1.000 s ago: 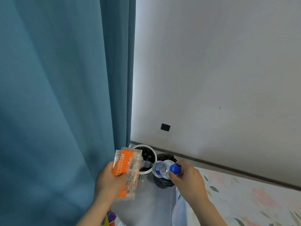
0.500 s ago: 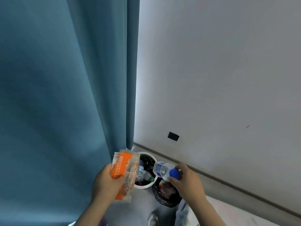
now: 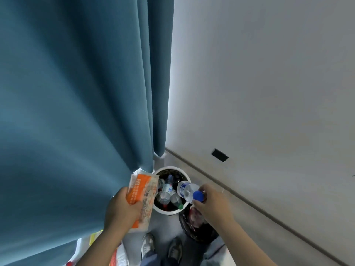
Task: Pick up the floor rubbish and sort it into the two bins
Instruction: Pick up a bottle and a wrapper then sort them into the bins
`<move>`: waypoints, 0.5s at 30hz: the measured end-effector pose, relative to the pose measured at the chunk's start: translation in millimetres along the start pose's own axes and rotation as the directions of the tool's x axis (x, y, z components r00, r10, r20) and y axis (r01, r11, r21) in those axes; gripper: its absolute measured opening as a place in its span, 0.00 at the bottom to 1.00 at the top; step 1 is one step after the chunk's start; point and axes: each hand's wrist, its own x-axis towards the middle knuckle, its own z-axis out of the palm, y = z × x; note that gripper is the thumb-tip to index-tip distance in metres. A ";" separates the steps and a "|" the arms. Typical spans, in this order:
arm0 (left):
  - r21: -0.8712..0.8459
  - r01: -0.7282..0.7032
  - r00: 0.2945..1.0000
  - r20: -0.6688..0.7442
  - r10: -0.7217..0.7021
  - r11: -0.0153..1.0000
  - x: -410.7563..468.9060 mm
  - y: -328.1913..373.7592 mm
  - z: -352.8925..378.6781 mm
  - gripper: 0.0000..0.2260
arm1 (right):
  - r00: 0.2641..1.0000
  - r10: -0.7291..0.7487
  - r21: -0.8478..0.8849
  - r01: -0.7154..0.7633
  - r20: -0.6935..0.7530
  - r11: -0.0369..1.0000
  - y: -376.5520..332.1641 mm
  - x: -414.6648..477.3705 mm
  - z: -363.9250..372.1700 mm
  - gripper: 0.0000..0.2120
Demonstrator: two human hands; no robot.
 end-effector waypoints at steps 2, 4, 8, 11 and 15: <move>0.021 0.017 1.000 0.006 -0.017 1.000 18.1 -9.2 11.7 0.05 | 1.000 0.012 -0.015 -0.011 0.023 1.000 1.3 23.2 17.2 0.14; 0.034 0.036 0.999 0.023 -0.037 0.999 37.2 -19.9 23.9 0.05 | 0.999 0.037 -0.031 -0.035 0.039 0.999 5.1 43.8 35.6 0.14; 0.045 0.058 0.998 0.029 -0.059 0.997 74.6 -42.5 52.4 0.04 | 0.995 0.082 -0.065 -0.079 0.048 0.995 17.4 82.1 74.6 0.13; 0.058 0.055 0.998 0.025 -0.057 0.997 104.2 -58.0 74.7 0.04 | 0.992 0.116 -0.085 -0.111 0.056 0.990 28.8 108.5 106.4 0.13; 0.067 0.040 0.999 0.034 -0.043 0.997 140.5 -79.1 105.6 0.06 | 0.985 0.150 -0.132 -0.138 0.088 0.982 47.0 140.9 147.1 0.12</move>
